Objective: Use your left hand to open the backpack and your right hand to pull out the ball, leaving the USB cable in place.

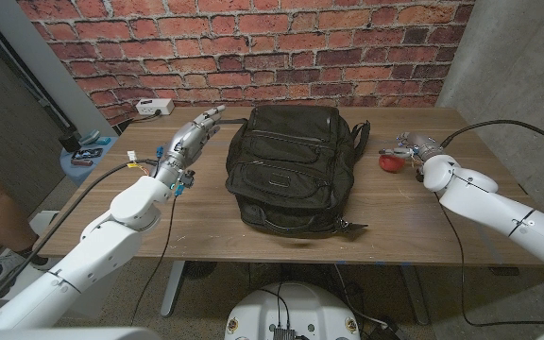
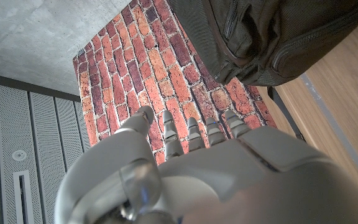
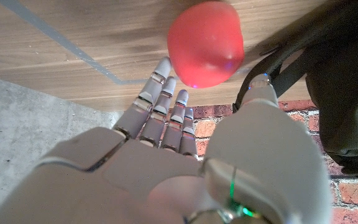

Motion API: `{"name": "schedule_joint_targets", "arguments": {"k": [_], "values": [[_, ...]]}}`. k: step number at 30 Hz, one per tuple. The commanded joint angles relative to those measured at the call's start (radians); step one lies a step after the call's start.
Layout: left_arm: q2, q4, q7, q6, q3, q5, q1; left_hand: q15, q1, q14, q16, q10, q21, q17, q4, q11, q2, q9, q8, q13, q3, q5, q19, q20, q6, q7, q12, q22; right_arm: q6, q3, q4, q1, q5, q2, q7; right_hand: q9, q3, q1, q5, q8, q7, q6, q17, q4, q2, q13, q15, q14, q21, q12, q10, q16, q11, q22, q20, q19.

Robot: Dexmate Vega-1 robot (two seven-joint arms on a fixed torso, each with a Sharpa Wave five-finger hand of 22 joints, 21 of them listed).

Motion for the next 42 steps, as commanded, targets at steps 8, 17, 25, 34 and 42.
{"name": "schedule_joint_targets", "arguments": {"k": [8,17,25,34,42], "values": [[0.013,0.009,-0.015,-0.004,-0.019,-0.009,0.014,0.002,-0.147,-0.024,-0.002,-0.017,-0.003,-0.001,-0.005,-0.004,-0.137,0.005,-0.020,-0.002,0.013,0.005,-0.012,-0.012,-0.024,-0.004,-0.015,0.000,-0.006,0.030,-0.078,-0.021,0.017,-0.021,-0.006,-0.002,-0.008,-0.015,0.007,0.009,0.011,0.000,-0.004,0.000,0.000,-0.001,-0.031,-0.021,-0.015,-0.006,-0.018,-0.010,0.006,0.002,0.003,-0.016],[0.009,0.011,0.003,-0.005,-0.020,0.009,0.018,0.000,-0.148,-0.026,-0.001,-0.014,-0.003,-0.001,-0.007,-0.002,-0.137,0.005,-0.024,-0.004,0.015,0.004,-0.011,-0.013,-0.026,-0.003,-0.016,0.000,0.002,0.056,-0.094,-0.039,0.036,-0.031,-0.013,-0.003,-0.011,-0.025,0.008,0.013,0.010,0.004,-0.006,0.003,0.003,-0.004,-0.022,-0.031,-0.024,-0.009,-0.028,-0.013,0.014,0.002,0.013,-0.031],[-0.001,0.032,-0.001,0.001,-0.004,0.014,-0.006,-0.001,-0.149,-0.035,-0.003,-0.014,-0.004,-0.002,-0.009,-0.003,-0.135,0.005,-0.028,-0.005,0.018,0.004,-0.016,-0.019,-0.025,-0.001,-0.020,-0.001,0.020,0.099,-0.109,-0.075,0.068,-0.029,-0.046,-0.003,-0.014,-0.037,0.008,0.020,0.013,0.019,-0.008,0.005,0.004,-0.007,-0.006,-0.043,-0.035,-0.013,-0.043,-0.017,0.024,0.002,0.021,-0.047],[-0.005,0.046,-0.002,0.009,0.010,0.014,-0.029,-0.001,-0.150,-0.035,-0.001,-0.011,-0.004,-0.003,-0.011,-0.002,-0.134,0.005,-0.029,-0.007,0.020,0.003,-0.017,-0.025,-0.020,0.002,-0.022,-0.001,0.098,0.159,-0.092,-0.125,0.121,-0.001,-0.101,-0.002,-0.013,-0.053,0.008,0.030,0.017,0.049,-0.012,0.013,0.022,-0.016,0.002,-0.058,-0.045,-0.017,-0.061,-0.023,0.027,0.002,0.020,-0.054],[-0.009,0.060,-0.004,0.005,0.016,0.012,-0.039,-0.002,-0.151,-0.034,0.001,-0.008,-0.004,-0.003,-0.013,-0.001,-0.132,0.005,-0.031,-0.008,0.022,0.003,-0.017,-0.024,-0.017,0.004,-0.023,-0.002,0.147,0.181,-0.078,-0.145,0.144,0.019,-0.131,0.002,-0.008,-0.147,-0.004,0.034,0.003,0.070,-0.015,0.077,0.112,-0.033,-0.003,-0.065,-0.057,-0.011,-0.056,-0.024,0.022,0.003,0.009,-0.060]]}}
